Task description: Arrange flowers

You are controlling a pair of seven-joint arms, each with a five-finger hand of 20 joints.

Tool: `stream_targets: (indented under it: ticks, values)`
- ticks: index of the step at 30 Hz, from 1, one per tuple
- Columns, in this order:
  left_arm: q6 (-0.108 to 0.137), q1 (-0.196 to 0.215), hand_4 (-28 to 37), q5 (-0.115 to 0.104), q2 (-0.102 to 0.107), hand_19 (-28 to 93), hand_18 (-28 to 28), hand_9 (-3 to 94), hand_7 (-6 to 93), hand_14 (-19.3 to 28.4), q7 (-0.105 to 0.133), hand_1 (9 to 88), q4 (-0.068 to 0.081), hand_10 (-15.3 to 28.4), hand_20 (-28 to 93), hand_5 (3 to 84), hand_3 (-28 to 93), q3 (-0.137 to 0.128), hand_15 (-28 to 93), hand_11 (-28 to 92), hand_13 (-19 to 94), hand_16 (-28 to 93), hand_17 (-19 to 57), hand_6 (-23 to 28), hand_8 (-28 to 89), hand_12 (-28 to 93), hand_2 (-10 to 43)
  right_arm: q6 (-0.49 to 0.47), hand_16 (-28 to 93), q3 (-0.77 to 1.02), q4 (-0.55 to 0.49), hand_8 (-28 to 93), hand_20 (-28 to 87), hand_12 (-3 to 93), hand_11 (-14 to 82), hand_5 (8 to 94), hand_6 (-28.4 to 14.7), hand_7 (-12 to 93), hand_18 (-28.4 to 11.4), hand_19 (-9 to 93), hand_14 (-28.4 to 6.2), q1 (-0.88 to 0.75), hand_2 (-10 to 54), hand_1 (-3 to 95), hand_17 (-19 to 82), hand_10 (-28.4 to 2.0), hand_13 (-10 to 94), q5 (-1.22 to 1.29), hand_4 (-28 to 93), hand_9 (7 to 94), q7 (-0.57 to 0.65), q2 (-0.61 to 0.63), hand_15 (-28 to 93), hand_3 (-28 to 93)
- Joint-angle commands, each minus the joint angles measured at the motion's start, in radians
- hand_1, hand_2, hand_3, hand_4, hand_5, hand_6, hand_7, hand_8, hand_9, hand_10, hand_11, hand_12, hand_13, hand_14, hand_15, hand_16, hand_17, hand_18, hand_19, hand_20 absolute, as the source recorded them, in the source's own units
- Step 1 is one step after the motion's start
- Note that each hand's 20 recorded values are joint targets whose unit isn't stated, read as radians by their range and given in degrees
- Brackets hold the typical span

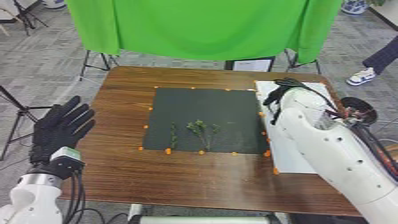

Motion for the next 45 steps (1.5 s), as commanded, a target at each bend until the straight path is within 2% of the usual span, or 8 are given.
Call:
stream_targets:
  ticks: [1,15,25,29,36,39,41,45]
  values:
    - [-0.014,-0.004,-28.3,0.005,-0.005,33,15.5,34.0,11.6,16.5,-0.004,27.1,0.001,16.6,10,41.1,73,0.006,34,21,21,-5,-6.8,9.8,-7,14,10.8,-0.055,35,0.011,0.044,-7,30,26.7,28.5,60.0,-13.9,6,-18.7,93,-10.2,-0.004,-9.5,33.6,57,-17.5,83,0.049,-24,79.3,0.04,-0.013,52,64]
    - [-0.016,-0.014,-28.3,0.007,-0.014,33,15.4,34.0,11.6,16.5,-0.014,27.0,0.003,16.5,10,41.1,73,0.019,34,21,21,-5,-6.7,9.8,-7,14,10.8,-0.076,35,-0.043,0.119,-8,30,26.4,28.5,58.4,-14.1,5,-18.3,93,-10.0,-0.009,-9.5,34.3,57,-17.4,83,0.021,-26,79.3,0.024,-0.016,53,64]
    - [-0.023,-0.033,-28.3,0.007,-0.017,33,15.5,34.0,11.4,16.5,-0.009,27.0,0.006,16.5,10,41.1,73,0.039,34,21,21,-5,-6.8,9.8,-7,14,10.8,-0.123,35,-0.109,0.146,-5,29,27.2,30.4,71.0,-6.9,15,-17.9,93,-9.2,-0.025,-9.5,45.8,58,-14.6,84,0.014,-25,82.4,-0.001,-0.012,52,70]
    - [-0.03,-0.076,-28.3,0.009,-0.015,33,15.5,34.0,11.4,16.5,-0.014,27.0,0.019,16.5,10,41.1,73,0.066,34,21,21,-5,-6.8,9.8,-7,14,10.8,-0.09,36,-0.118,0.145,13,29,32.6,28.2,75.1,-6.3,18,-18.3,93,-9.3,-0.034,-9.5,52.5,57,-13.5,85,-0.002,-25,84.0,-0.012,-0.008,51,67]
    - [-0.038,-0.102,-28.3,0.008,-0.012,33,15.4,34.0,11.4,16.5,-0.02,27.0,0.026,16.5,10,41.1,73,0.086,34,21,21,-5,-6.8,9.9,-7,14,10.8,-0.034,36,-0.112,0.125,24,28,36.7,27.6,77.4,-3.4,29,-18.5,93,-9.3,-0.058,-7.8,53.8,58,-12.9,86,-0.034,-22,85.7,-0.074,0.001,51,70]
    - [-0.037,-0.099,-28.3,0.009,-0.012,33,15.4,34.0,11.4,16.5,-0.023,27.0,0.025,16.6,10,41.2,73,0.083,34,21,21,-5,-6.7,9.9,-7,14,10.8,0.033,35,-0.112,0.113,24,28,37.0,28.9,74.6,-3.2,37,-18.2,93,-9.0,-0.075,-7.1,50.7,58,-12.9,85,-0.052,-17,85.2,-0.105,0.013,51,72]
    - [-0.037,-0.099,-28.3,0.01,-0.012,33,15.4,34.0,11.3,16.5,-0.025,27.0,0.025,16.5,10,41.1,73,0.082,34,21,21,-5,-6.7,9.9,-7,14,10.8,0.074,34,-0.109,0.107,22,26,37.0,29.2,72.1,-2.9,45,-16.0,93,-7.2,-0.084,-7.0,47.2,61,-12.2,87,-0.047,-11,85.9,-0.119,0.023,50,75]
    - [-0.04,-0.094,-28.3,0.012,-0.01,33,15.4,34.0,11.2,16.6,-0.026,27.0,0.025,16.5,10,41.1,73,0.077,34,21,21,-5,-6.8,9.8,-7,14,10.8,0.163,35,-0.106,0.087,21,21,34.0,28.7,71.9,-2.4,51,-13.5,93,-5.2,-0.108,-7.2,44.6,66,-12.7,92,-0.062,-3,89.0,-0.162,0.051,45,76]
